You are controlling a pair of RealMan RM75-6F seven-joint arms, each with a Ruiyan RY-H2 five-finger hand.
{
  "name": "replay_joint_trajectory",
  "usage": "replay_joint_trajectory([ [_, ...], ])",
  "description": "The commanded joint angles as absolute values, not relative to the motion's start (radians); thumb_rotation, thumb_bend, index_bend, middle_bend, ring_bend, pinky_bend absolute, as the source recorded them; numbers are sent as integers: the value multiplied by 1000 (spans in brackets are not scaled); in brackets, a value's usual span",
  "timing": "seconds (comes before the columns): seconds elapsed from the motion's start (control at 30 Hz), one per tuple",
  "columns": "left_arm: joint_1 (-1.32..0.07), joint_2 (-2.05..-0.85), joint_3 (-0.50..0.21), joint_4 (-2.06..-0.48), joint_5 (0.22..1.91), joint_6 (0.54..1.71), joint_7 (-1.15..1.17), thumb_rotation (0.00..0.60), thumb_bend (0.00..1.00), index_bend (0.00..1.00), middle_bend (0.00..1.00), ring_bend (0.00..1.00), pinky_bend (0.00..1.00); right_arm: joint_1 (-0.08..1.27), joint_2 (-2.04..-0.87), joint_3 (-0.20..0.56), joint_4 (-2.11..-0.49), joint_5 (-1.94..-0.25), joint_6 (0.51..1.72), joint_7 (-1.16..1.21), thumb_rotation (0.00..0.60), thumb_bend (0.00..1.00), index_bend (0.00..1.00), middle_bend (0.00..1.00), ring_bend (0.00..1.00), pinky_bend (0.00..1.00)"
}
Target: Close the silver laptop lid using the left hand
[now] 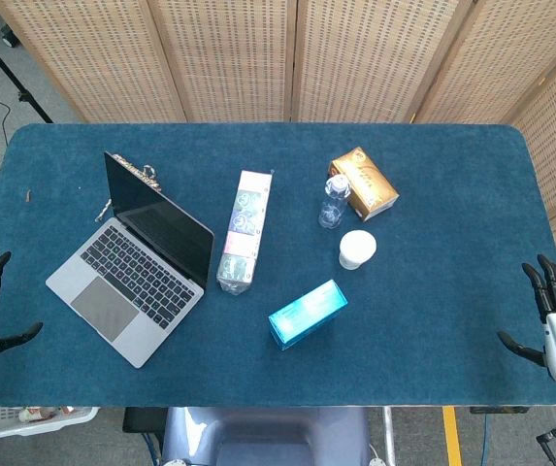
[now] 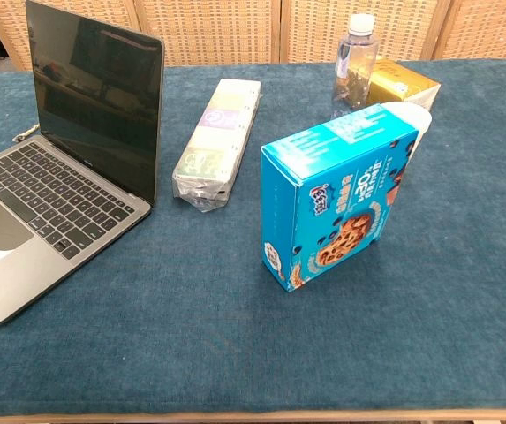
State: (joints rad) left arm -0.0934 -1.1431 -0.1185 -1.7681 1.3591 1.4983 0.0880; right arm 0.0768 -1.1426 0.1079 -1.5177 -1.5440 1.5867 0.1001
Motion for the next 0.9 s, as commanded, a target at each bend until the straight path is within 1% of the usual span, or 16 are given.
replay_joint_trajectory([
  [0.03, -93, -1142, -118, -1769, 1360, 1498, 88, 600, 0, 0, 0, 0, 0, 77, -1144, 107, -1517, -1544, 1585, 99, 600, 0, 0, 0, 0, 0],
  [0.37, -96, -1145, -115, -1768, 1371, 1497, 94, 600, 0, 0, 0, 0, 0, 74, -1141, 109, -1520, -1546, 1593, 104, 600, 0, 0, 0, 0, 0],
  [0.47, -118, -1146, -124, -1753, 1407, 1493, 97, 600, 0, 0, 0, 0, 0, 74, -1140, 110, -1520, -1540, 1591, 105, 600, 0, 0, 0, 0, 0],
  [0.53, -152, -1135, -129, -1735, 1445, 1466, 103, 600, 0, 0, 0, 0, 0, 76, -1141, 110, -1519, -1538, 1584, 103, 600, 0, 0, 0, 0, 0],
  [0.63, -209, -1098, -153, -1765, 1456, 1404, 141, 598, 0, 2, 0, 0, 0, 80, -1144, 111, -1518, -1536, 1578, 98, 600, 0, 0, 0, 0, 0],
  [0.67, -230, -1087, -165, -1783, 1457, 1384, 152, 569, 0, 7, 0, 0, 0, 81, -1145, 111, -1517, -1535, 1576, 97, 600, 0, 0, 0, 0, 0],
  [0.73, -270, -1071, -190, -1811, 1454, 1347, 175, 453, 0, 32, 0, 0, 0, 81, -1146, 112, -1516, -1532, 1573, 96, 600, 0, 0, 0, 0, 0],
  [0.77, -284, -1064, -198, -1825, 1444, 1331, 189, 366, 0, 54, 0, 0, 0, 82, -1146, 112, -1516, -1530, 1572, 96, 600, 0, 0, 0, 0, 0],
  [0.83, -332, -1051, -226, -1868, 1428, 1281, 213, 269, 0, 97, 0, 0, 0, 83, -1147, 113, -1514, -1527, 1568, 95, 600, 0, 0, 0, 0, 0],
  [0.9, -375, -1036, -252, -1898, 1401, 1230, 217, 221, 0, 132, 0, 0, 0, 84, -1149, 113, -1512, -1525, 1565, 94, 600, 0, 0, 0, 0, 0],
])
